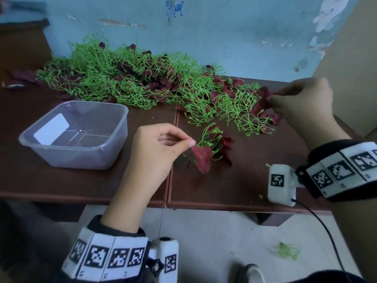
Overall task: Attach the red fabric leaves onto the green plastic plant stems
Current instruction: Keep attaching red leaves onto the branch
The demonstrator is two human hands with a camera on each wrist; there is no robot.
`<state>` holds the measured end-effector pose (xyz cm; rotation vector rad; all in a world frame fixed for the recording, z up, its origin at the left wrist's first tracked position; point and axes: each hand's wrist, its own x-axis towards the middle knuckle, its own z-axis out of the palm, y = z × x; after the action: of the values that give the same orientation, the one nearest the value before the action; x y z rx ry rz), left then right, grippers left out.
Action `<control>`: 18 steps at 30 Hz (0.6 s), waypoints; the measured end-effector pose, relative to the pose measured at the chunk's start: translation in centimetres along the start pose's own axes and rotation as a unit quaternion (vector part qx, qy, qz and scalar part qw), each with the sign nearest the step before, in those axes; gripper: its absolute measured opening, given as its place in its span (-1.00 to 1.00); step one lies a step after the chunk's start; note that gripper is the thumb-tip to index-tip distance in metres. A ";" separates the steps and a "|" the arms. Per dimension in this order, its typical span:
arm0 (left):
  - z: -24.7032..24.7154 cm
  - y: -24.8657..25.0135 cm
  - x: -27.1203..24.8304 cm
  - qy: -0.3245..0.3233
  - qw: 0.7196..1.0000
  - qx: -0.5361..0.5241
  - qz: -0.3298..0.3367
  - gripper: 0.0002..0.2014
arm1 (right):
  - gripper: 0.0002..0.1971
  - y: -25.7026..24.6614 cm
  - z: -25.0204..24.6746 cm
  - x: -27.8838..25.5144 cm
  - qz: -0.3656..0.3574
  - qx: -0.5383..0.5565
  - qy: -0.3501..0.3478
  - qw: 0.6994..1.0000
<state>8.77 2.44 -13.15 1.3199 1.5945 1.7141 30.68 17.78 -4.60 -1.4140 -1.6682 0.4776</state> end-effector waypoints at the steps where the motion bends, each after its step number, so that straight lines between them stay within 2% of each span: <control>1: 0.0 0.1 0.0 -0.001 1.000 -0.014 -0.002 -0.82 | -0.94 -0.4 0.3 -0.9 0.005 0.050 -0.022 0.999; 4: 0.0 0.2 0.0 -0.011 0.998 -0.056 -0.013 -0.85 | -0.74 -1.5 1.6 -4.3 0.024 0.158 -0.102 0.982; 6: 0.1 0.3 -0.1 -0.019 0.996 -0.084 -0.021 -0.85 | -0.62 -1.8 2.7 -6.7 0.041 0.228 -0.156 0.960; 8: 0.1 0.4 -0.1 -0.029 0.993 -0.115 -0.028 -0.87 | -0.67 -1.8 3.7 -8.7 0.060 0.292 -0.188 0.936; 11: 0.1 0.3 -0.3 -0.051 0.985 -0.163 -0.027 -0.91 | -0.89 -1.4 4.7 -10.7 0.086 0.364 -0.205 0.905; 15: 0.3 0.4 -1.3 -0.112 0.975 -0.193 0.014 -0.94 | -0.85 -0.8 5.1 -12.3 0.090 0.399 -0.211 0.888; 18: 0.8 0.1 -2.1 -0.156 0.976 -0.145 0.045 -0.92 | -0.89 -0.6 5.0 -13.1 0.090 0.408 -0.238 0.877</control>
<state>10.41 1.04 -13.81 1.4428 1.0797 1.6213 25.98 6.65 -11.67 -0.8331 -1.3982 1.5324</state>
